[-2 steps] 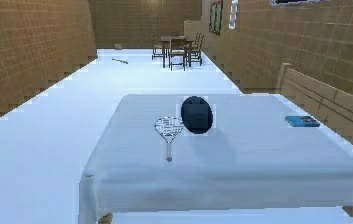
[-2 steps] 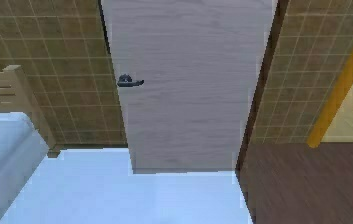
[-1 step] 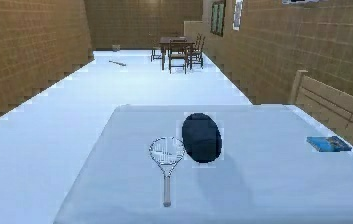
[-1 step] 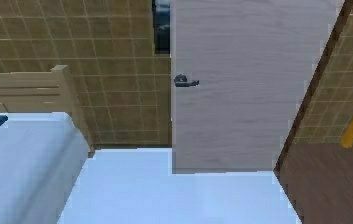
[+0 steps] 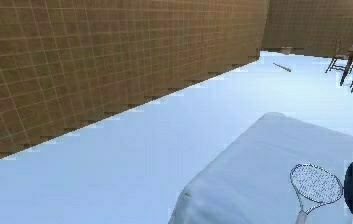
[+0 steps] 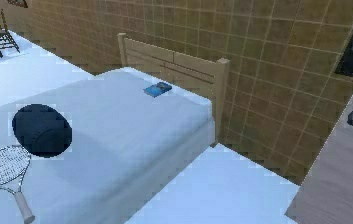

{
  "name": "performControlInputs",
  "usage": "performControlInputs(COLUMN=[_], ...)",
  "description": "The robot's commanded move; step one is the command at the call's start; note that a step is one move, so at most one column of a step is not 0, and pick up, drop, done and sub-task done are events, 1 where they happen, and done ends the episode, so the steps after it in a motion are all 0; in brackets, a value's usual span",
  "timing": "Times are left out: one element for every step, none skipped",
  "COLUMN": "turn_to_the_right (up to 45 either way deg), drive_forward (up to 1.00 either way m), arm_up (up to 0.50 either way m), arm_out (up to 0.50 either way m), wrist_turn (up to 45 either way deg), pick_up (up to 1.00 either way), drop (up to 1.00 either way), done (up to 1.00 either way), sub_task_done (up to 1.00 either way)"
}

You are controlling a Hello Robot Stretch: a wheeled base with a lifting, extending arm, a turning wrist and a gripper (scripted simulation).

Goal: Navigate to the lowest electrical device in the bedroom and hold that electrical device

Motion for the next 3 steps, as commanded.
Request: performControlInputs(turn_to_the_right=[-30.0, 0.0, 45.0], drive_forward=[0.00, 0.90, 0.00], arm_up=[0.00, 0.00, 0.00], arm_out=[0.00, 0.00, 0.00], wrist_turn=[0.0, 0.0, 0.0], pick_up=[0.00, 0.00, 0.00], drop=[0.00, 0.00, 0.00], done=[0.00, 0.00, 0.00], sub_task_done=[0.00, 0.00, 0.00])
